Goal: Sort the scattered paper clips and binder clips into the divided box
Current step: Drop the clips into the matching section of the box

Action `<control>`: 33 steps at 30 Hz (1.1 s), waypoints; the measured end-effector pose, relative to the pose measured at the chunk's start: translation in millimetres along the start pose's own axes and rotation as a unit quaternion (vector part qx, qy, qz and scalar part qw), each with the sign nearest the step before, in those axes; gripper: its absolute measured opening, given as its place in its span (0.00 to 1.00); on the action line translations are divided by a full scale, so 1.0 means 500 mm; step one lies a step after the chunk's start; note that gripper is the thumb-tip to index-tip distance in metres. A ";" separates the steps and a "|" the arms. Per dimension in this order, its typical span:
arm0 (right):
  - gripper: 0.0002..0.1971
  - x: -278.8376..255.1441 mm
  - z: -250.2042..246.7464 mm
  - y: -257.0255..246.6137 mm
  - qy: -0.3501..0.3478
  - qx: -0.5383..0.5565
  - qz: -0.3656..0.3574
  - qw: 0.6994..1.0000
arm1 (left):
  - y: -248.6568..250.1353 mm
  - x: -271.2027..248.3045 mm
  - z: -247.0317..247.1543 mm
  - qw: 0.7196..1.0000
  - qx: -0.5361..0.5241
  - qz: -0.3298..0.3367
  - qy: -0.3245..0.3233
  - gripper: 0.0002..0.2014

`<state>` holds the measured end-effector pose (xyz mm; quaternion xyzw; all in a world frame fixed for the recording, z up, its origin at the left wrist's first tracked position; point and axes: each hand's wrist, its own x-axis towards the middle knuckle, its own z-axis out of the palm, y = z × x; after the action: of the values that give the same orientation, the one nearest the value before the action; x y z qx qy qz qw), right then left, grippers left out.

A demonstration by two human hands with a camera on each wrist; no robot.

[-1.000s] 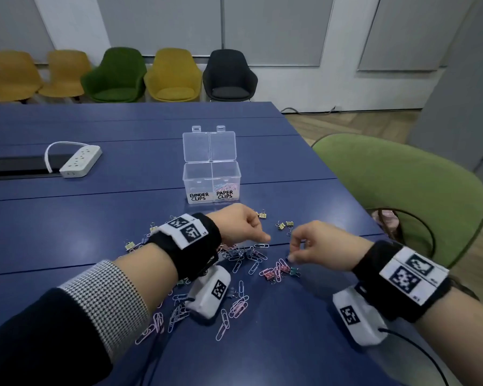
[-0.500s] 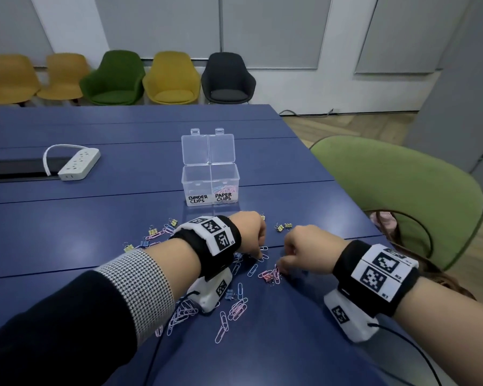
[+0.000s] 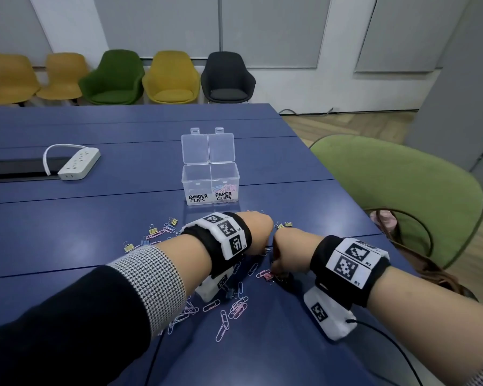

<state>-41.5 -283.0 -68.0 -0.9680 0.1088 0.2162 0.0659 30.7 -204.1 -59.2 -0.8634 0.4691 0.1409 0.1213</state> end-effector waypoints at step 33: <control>0.06 0.005 -0.001 0.107 -0.043 0.874 0.014 0.483 | -0.101 -0.043 0.004 0.428 -0.903 -0.025 -0.019 0.11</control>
<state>-51.8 -335.1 -72.8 -0.3994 0.2518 0.0523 0.8800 61.8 -159.7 -49.3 -0.4878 0.0496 0.4970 -0.7160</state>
